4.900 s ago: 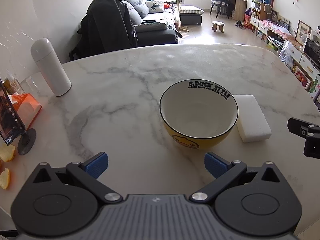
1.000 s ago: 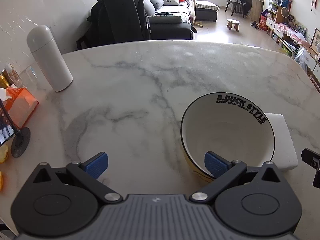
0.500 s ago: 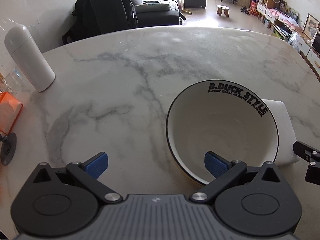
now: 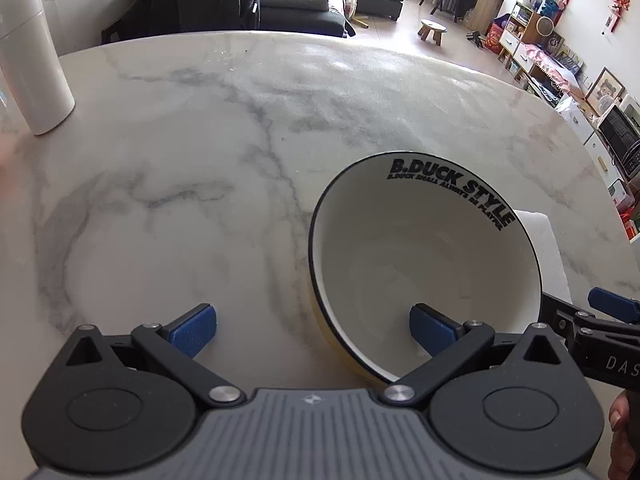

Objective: Clean bowl
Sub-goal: 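Close the left gripper on the yellow bowl rim while the right approaches the sponge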

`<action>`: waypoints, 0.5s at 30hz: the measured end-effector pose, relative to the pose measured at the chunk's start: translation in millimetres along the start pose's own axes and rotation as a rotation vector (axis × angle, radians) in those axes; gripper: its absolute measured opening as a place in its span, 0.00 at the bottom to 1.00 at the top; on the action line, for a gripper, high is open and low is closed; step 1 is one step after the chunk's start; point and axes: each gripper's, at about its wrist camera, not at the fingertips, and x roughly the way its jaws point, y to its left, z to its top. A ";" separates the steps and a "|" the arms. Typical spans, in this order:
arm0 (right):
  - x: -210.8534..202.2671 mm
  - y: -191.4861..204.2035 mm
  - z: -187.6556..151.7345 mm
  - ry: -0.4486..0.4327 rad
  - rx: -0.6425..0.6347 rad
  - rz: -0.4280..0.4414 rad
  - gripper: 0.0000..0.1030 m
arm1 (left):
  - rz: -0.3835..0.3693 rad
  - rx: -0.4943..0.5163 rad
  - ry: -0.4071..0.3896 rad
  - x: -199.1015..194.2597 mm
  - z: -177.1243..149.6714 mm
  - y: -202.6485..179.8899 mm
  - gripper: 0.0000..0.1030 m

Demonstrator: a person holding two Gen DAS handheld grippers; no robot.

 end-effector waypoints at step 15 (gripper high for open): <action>1.6 7.7 -4.2 0.007 0.074 0.087 1.00 | 0.058 -0.042 -0.048 -2.5 2.7 9.0 0.96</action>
